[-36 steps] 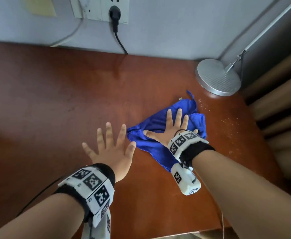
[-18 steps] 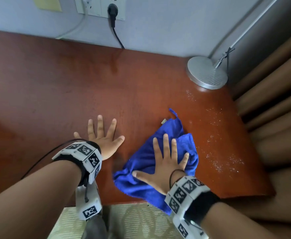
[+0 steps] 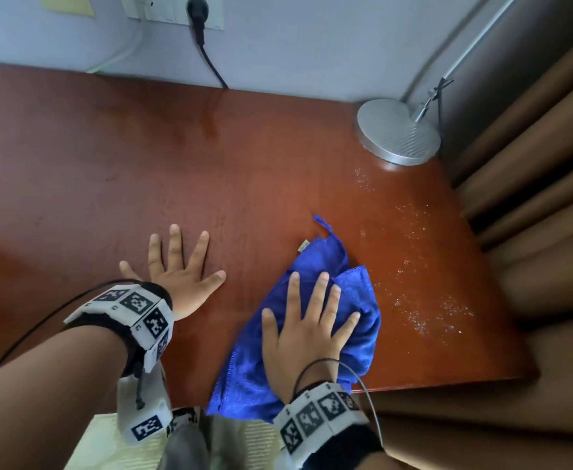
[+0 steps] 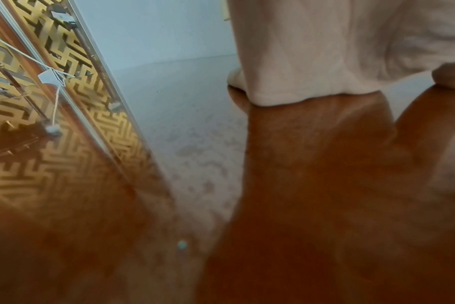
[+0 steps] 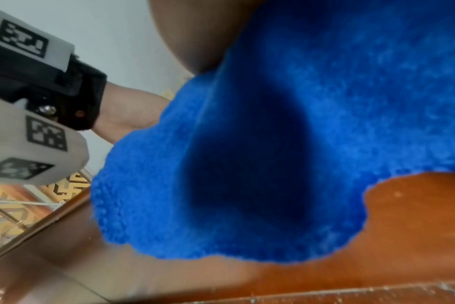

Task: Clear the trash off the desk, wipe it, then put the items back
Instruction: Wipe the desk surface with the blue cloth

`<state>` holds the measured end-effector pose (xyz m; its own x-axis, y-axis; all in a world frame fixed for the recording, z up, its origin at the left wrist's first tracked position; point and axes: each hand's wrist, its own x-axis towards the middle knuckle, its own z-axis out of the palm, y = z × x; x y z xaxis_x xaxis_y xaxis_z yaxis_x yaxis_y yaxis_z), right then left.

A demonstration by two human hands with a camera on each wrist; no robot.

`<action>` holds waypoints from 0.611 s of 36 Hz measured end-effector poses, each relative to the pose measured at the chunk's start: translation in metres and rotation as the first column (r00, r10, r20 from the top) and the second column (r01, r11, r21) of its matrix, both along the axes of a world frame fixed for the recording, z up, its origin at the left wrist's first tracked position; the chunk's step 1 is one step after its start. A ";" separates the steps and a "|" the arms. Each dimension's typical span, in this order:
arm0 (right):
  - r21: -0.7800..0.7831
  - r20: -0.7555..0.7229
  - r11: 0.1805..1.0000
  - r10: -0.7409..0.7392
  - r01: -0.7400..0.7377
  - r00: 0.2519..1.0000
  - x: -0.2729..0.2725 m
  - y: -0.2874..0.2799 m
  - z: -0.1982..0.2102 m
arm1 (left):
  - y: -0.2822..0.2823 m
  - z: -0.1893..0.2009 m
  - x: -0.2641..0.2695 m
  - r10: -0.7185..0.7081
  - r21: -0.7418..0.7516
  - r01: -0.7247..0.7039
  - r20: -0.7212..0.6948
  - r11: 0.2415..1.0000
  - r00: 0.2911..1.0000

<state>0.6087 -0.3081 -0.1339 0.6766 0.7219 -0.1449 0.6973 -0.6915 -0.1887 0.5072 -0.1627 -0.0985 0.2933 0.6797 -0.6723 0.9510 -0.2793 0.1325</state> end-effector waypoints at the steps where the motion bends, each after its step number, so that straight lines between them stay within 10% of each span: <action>1: 0.003 0.009 1.000 -0.001 0.001 1.000 -0.001 0.001 0.000 | 0.000 0.000 0.000 0.005 -0.001 -0.005 -0.001 1.000 1.000; 10: 0.040 0.031 0.922 0.383 -0.384 0.923 0.008 -0.018 -0.004 | 0.000 -0.007 0.001 0.023 0.043 -0.023 0.002 0.999 1.000; 22: 0.056 0.014 0.453 0.891 -0.890 0.454 0.113 -0.059 -0.010 | 0.001 -0.009 -0.002 0.014 0.057 -0.015 0.004 0.998 1.000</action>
<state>0.7220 -0.3673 -0.1434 -0.3413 0.9352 -0.0947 0.9238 0.3152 -0.2173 0.5051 -0.1616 -0.1075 0.2857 0.7212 -0.6311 0.9545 -0.2727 0.1205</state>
